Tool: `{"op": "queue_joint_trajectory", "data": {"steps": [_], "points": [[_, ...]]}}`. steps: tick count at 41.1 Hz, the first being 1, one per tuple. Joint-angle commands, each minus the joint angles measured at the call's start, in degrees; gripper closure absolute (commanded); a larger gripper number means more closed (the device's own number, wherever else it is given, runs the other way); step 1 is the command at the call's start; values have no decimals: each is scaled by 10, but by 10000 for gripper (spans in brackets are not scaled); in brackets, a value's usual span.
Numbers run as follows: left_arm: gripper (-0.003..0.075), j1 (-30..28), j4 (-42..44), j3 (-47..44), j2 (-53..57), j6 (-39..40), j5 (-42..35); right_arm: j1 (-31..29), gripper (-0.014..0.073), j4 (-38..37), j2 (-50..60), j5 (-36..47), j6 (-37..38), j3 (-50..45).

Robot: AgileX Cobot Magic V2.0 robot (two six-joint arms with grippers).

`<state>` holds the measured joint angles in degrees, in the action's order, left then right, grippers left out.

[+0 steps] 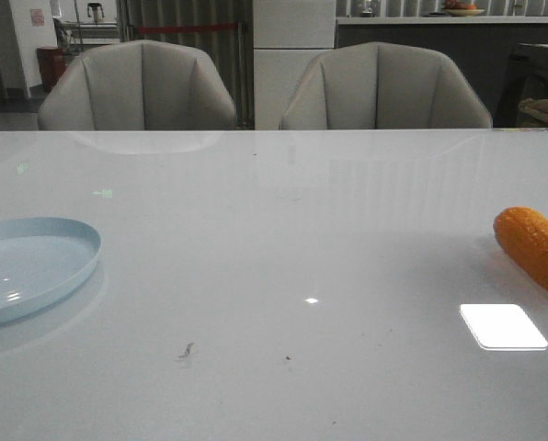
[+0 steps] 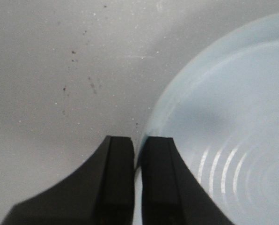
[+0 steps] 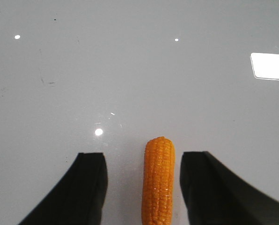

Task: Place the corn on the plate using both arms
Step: 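Grip the plate rim with the left gripper and slide it toward table center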

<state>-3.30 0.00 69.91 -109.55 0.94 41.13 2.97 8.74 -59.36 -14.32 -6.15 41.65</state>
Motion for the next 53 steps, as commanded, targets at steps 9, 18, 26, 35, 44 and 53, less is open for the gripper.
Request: {"op": "queue_joint_trajectory", "data": {"steps": [9,18,26,35,44,53], "points": [[624,1,-47,103,52,-29,42,2,127,1,7,42,0,20],[624,3,-174,187,56,-96,122,2,127,1,7,42,0,20],[624,35,-270,238,56,-120,160,2,127,1,7,42,0,20],[624,117,-286,251,52,-119,142,2,127,1,7,42,0,20],[624,195,-280,251,9,-95,121,2,127,1,7,41,0,20],[624,231,-231,251,-45,-61,149,2,127,1,7,31,0,20]]}}
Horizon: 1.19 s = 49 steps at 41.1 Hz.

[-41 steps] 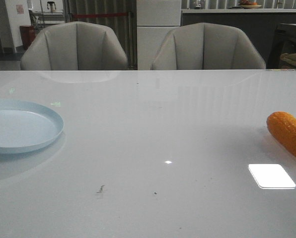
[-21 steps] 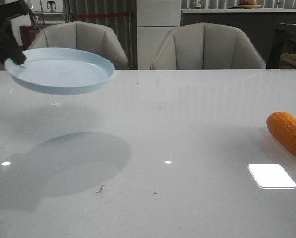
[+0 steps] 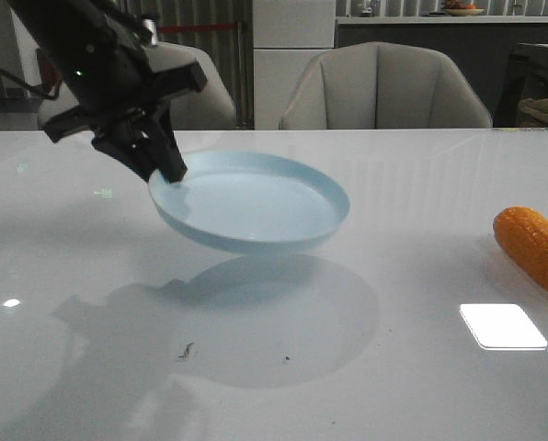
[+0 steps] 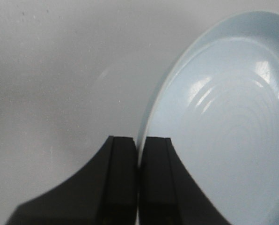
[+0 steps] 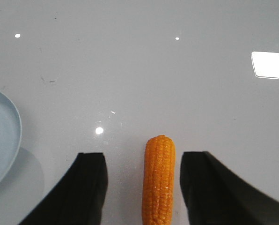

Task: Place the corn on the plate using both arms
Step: 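Grip the plate rim with the left gripper and slide it toward table center, then open the left gripper and lift it away from the plate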

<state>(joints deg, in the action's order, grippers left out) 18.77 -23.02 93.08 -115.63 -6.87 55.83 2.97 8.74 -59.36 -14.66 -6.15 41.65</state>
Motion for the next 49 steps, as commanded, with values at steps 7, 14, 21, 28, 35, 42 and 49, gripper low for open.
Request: {"op": "queue_joint_trajectory", "data": {"steps": [7,14,21,28,35,42,49], "points": [[624,19,6,19,0,17,2,2,127,1,7,24,0,20],[624,22,15,19,-17,17,27,2,127,1,7,25,0,20],[617,21,15,19,-24,17,32,2,127,1,7,20,0,20],[533,21,16,22,-24,4,32,2,127,1,7,20,0,20],[304,21,18,22,-23,-9,30,2,127,1,7,16,0,20],[227,21,19,26,-22,-28,34,2,127,1,7,11,0,20],[232,15,24,66,-22,-49,79,2,127,1,7,8,0,20]]}}
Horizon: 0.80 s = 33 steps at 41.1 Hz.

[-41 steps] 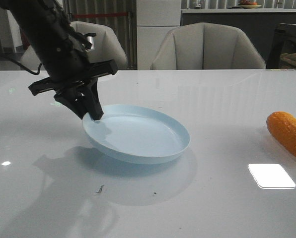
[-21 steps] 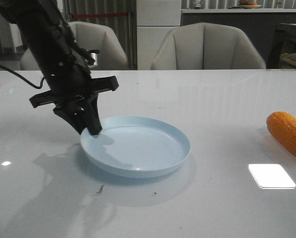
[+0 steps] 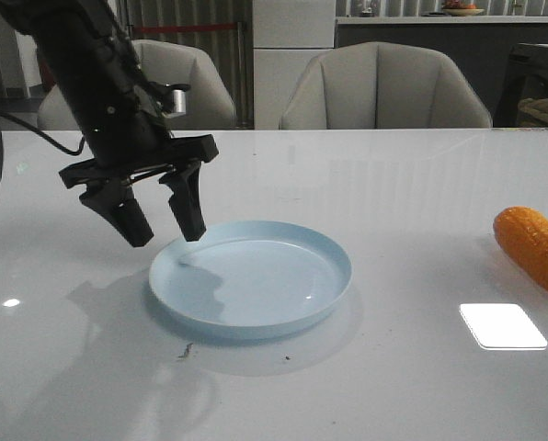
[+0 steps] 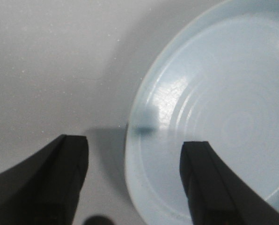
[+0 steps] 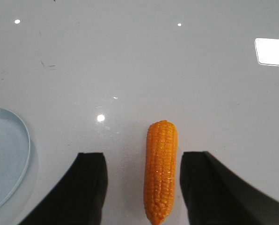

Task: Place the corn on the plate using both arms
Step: 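Open the left gripper and lift it away from the plate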

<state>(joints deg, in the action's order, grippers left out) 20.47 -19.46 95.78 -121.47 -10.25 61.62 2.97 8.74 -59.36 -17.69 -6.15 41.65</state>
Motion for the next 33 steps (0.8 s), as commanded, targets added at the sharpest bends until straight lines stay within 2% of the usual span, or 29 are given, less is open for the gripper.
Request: {"op": "queue_joint_trajectory", "data": {"steps": [1,8,16,23,29,33], "points": [[232,-2,-10,51,36,-20,32,2,127,1,7,39,0,20],[232,-9,12,135,36,-52,72,2,127,1,7,39,0,20],[232,-24,48,218,51,-23,27,2,127,1,7,29,0,20],[232,-38,72,224,114,-19,-54,2,127,1,7,3,0,20],[232,-38,158,217,173,-19,-78,2,127,1,7,4,0,20],[232,-45,178,198,214,-18,-93,2,127,1,7,7,0,20]]}}
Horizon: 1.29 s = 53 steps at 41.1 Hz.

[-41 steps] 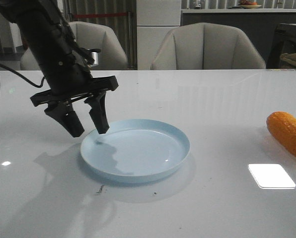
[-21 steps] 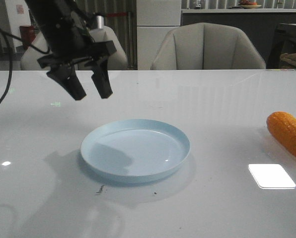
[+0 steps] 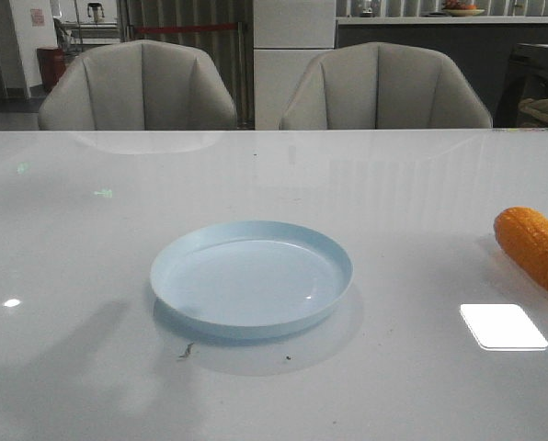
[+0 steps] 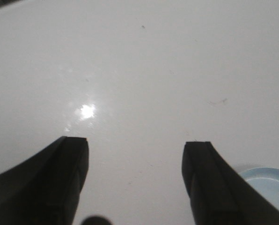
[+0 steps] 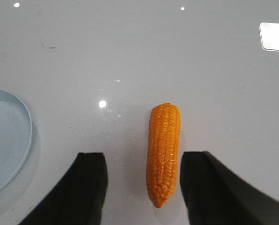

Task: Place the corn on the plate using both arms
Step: 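Open the left gripper and lift it away from the plate, then lower the right gripper over the orange corn cob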

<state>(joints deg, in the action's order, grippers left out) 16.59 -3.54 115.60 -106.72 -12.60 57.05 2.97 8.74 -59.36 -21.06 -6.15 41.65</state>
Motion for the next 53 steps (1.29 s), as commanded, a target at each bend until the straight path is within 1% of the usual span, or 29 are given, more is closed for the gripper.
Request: {"op": "queue_joint_trajectory", "data": {"steps": [1,5,8,12,23,28,34,38,43,48,53], "points": [[232,-11,18,-7,80,6,-58,2,127,1,7,41,0,20],[232,-29,17,-49,126,13,-95,2,127,1,7,41,0,20],[232,-52,17,-101,169,21,-135,2,127,1,7,42,0,20],[232,-89,17,-196,237,22,-190,2,127,1,7,41,0,20],[232,-187,12,-496,429,22,-332,2,127,1,7,41,0,20],[232,-204,11,-615,515,22,-376,2,127,1,7,40,0,20],[232,-203,-7,-728,602,22,-393,2,127,1,7,30,0,20],[232,-203,-12,-767,637,22,-391,2,127,-9,6,28,0,21],[232,-200,-19,-771,647,22,-396,2,127,-34,-18,18,0,51],[232,-175,-22,-771,647,22,-413,2,127,-34,-67,-27,1,115],[232,-150,-11,-771,647,20,-415,-4,127,-34,-137,-85,22,192]]}}
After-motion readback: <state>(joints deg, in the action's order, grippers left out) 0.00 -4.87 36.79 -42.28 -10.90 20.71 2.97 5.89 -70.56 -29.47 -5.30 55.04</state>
